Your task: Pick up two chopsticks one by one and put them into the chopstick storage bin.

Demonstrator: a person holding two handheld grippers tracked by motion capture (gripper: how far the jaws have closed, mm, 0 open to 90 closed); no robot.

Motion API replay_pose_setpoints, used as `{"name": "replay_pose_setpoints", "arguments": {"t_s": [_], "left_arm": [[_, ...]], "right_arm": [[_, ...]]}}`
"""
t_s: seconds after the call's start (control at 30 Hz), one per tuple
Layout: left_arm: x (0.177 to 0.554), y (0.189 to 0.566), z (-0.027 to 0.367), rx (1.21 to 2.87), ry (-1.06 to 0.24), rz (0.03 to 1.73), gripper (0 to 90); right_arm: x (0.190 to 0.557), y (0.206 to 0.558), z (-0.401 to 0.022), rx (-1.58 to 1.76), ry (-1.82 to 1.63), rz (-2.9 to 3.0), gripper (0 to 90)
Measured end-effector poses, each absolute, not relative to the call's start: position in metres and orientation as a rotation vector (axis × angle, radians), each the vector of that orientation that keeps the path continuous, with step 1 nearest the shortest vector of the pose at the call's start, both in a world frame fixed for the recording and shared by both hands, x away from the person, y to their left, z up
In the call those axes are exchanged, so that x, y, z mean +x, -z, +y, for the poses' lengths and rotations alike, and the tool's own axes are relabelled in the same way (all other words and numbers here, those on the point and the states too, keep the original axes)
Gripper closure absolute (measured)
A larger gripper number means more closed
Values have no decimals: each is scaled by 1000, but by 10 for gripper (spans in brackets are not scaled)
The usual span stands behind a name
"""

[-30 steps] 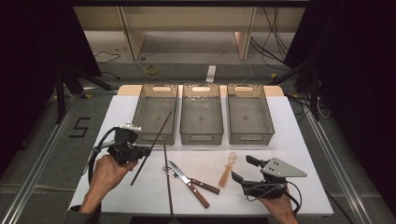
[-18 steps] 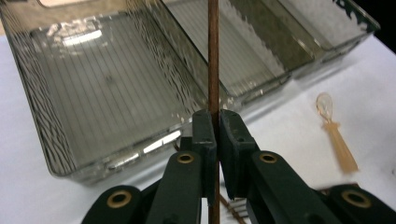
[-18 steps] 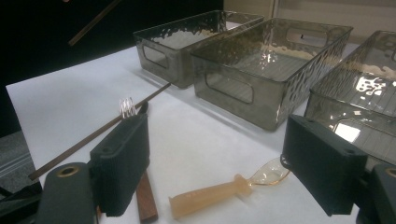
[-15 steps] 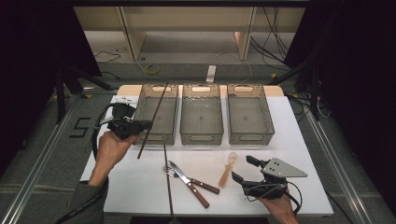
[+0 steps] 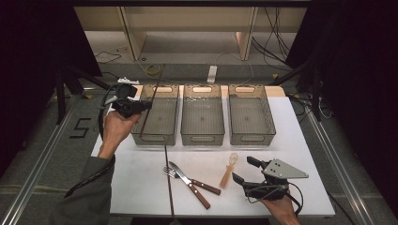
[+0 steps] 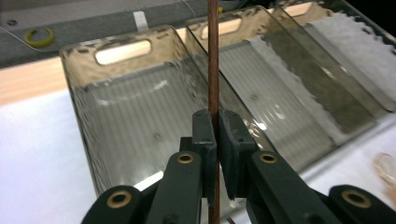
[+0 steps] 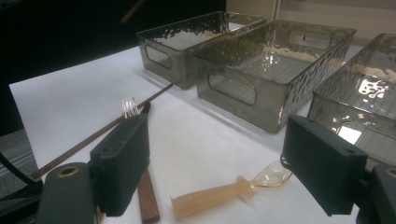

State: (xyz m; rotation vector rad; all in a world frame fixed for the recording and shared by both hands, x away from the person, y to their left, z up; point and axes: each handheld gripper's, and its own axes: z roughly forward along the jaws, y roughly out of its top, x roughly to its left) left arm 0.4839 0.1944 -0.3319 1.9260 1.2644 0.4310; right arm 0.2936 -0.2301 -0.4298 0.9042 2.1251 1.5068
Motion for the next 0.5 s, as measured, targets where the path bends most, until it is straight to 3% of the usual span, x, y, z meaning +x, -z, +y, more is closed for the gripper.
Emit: {"name": "replay_pose_setpoints", "arguments": {"t_s": [0.5], "left_arm": [[523,354,195,1931,-505,1328,847]], "right_arm": [[293,430,-229,900,-1507,2129,236]]}}
